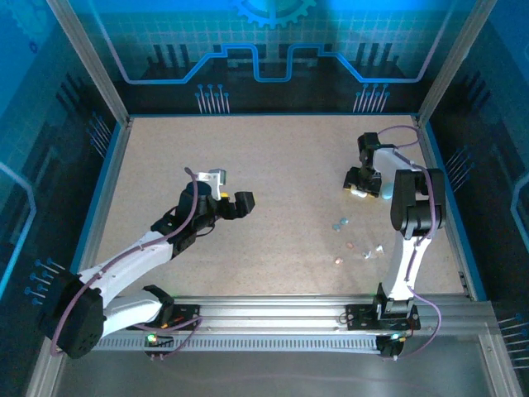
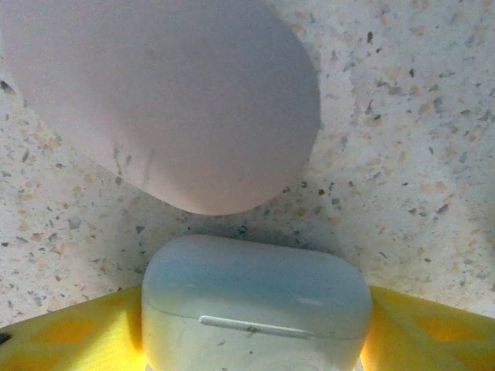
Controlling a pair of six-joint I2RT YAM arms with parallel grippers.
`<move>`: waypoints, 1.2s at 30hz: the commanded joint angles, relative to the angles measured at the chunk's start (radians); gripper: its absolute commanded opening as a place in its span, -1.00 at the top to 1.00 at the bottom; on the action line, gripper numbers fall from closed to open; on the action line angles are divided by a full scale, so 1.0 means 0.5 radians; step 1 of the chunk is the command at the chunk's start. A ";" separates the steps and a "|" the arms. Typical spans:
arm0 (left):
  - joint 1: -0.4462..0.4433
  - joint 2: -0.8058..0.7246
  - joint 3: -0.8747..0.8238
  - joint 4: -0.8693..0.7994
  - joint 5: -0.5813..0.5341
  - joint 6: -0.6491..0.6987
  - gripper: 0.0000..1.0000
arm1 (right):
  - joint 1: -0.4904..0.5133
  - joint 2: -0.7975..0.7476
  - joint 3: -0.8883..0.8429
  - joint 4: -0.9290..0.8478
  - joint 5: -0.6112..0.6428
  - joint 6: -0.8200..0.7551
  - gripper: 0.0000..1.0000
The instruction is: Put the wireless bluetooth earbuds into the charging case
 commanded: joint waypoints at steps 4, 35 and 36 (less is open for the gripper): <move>-0.014 -0.065 0.047 -0.030 -0.069 0.028 -0.98 | 0.033 -0.001 -0.006 0.010 -0.120 -0.073 -0.20; -0.013 -0.372 -0.101 -0.108 -0.543 -0.012 -0.98 | 1.417 -0.195 -0.297 -0.095 -0.213 0.380 -0.24; -0.011 -0.380 -0.102 -0.110 -0.547 -0.012 -0.98 | 1.432 -0.202 -0.305 -0.095 -0.214 0.393 -0.24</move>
